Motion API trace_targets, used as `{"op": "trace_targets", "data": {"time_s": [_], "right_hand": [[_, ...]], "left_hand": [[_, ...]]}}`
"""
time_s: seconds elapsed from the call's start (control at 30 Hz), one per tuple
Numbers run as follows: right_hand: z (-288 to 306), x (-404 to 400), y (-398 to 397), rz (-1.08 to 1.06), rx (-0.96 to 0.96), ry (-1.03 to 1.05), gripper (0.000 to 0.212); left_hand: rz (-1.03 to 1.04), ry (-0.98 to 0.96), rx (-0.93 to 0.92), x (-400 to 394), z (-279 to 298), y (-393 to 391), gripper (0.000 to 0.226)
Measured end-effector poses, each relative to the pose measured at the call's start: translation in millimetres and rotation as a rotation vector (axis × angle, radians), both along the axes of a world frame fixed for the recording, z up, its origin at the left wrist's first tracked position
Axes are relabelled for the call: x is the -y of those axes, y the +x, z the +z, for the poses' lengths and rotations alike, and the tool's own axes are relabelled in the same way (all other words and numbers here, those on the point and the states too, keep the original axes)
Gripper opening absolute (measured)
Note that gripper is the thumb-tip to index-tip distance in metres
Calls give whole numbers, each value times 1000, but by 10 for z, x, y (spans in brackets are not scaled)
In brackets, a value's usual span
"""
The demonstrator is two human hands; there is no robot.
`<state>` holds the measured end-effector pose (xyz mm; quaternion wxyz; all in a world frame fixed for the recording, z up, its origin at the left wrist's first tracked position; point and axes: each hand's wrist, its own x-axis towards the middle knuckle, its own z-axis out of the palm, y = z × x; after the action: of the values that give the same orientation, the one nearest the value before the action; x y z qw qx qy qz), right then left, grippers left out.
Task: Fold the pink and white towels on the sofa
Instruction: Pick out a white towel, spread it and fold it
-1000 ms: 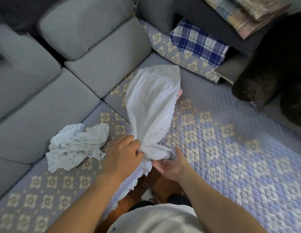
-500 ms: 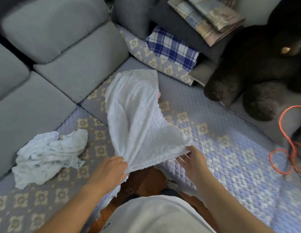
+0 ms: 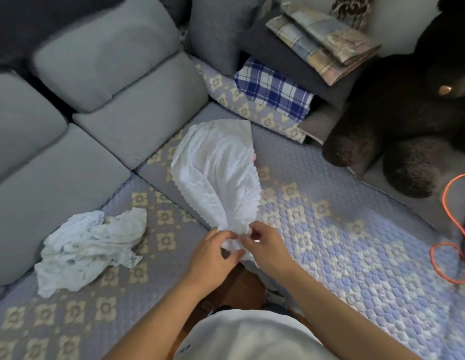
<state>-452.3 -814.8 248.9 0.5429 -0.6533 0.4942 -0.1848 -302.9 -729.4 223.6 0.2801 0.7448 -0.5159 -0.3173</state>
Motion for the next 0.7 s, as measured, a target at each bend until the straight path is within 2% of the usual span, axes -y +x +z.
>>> {"op": "trace_targets", "data": {"time_s": [0.1,0.3,0.4,0.57,0.7], "right_hand": [[40,-65,124,-31,192,208,12],[13,-69,195,-142,321,436,17],[-10,-46,211,-162,391,559,18],[-12,-98,273,-142,405,552,26],[-18,-120,297,-159,369,463,28]], "left_hand": [[75,14,-51,63,-4,-13,26],[194,23,-270,41,32,72,29],[238,41,-277,45,88,113,23],[278,44,-324,89,132,78,20],[283,22,-329,88,229,29,32]]}}
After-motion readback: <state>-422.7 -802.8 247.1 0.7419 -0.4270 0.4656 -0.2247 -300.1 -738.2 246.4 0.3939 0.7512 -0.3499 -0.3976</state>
